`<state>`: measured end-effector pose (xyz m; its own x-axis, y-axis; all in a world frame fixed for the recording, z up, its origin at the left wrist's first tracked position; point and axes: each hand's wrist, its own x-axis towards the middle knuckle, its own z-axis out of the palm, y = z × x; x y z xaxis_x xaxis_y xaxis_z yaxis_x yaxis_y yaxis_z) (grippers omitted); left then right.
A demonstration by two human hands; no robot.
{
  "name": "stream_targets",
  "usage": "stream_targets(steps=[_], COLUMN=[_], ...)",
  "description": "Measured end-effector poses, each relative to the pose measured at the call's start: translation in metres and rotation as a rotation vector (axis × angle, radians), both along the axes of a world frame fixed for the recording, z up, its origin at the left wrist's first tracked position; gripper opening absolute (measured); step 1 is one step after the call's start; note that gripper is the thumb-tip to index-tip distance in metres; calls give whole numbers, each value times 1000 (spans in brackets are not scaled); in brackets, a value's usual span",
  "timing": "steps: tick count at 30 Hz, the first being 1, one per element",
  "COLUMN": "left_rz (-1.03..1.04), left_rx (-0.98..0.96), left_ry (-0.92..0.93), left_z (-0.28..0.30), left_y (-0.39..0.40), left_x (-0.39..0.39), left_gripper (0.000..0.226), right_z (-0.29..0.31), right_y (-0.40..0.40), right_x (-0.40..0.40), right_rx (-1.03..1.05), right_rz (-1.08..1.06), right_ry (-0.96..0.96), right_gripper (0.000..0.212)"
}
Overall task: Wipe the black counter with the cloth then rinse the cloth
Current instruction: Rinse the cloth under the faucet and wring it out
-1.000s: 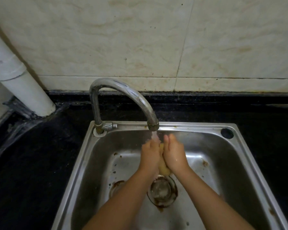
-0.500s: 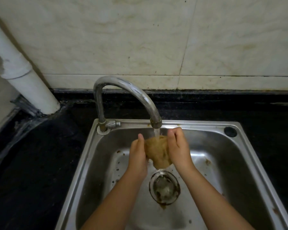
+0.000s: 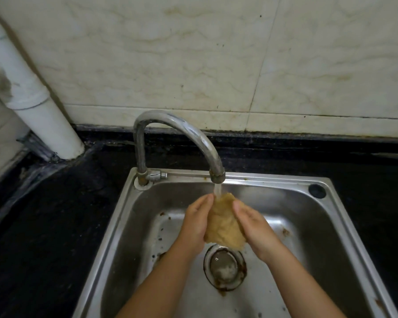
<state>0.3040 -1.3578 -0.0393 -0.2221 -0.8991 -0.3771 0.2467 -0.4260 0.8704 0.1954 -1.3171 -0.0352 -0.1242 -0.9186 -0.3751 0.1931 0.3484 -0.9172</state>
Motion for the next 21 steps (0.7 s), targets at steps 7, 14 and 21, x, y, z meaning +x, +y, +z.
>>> stream_targets(steps=[7, 14, 21], left_rz=[148, -96, -2], left_rx=[9, 329, 176], left_ry=[-259, -70, -211], left_z=[-3, -3, -5], left_y=[5, 4, -4], left_x=[-1, -1, -16], left_gripper=[34, 51, 45], right_z=[-6, -19, -17], right_y=[1, 5, 1], right_x=[14, 2, 6], right_rx=[-249, -522, -437], right_rz=[-71, 192, 90], right_ry=[319, 666, 608], right_gripper=[32, 15, 30])
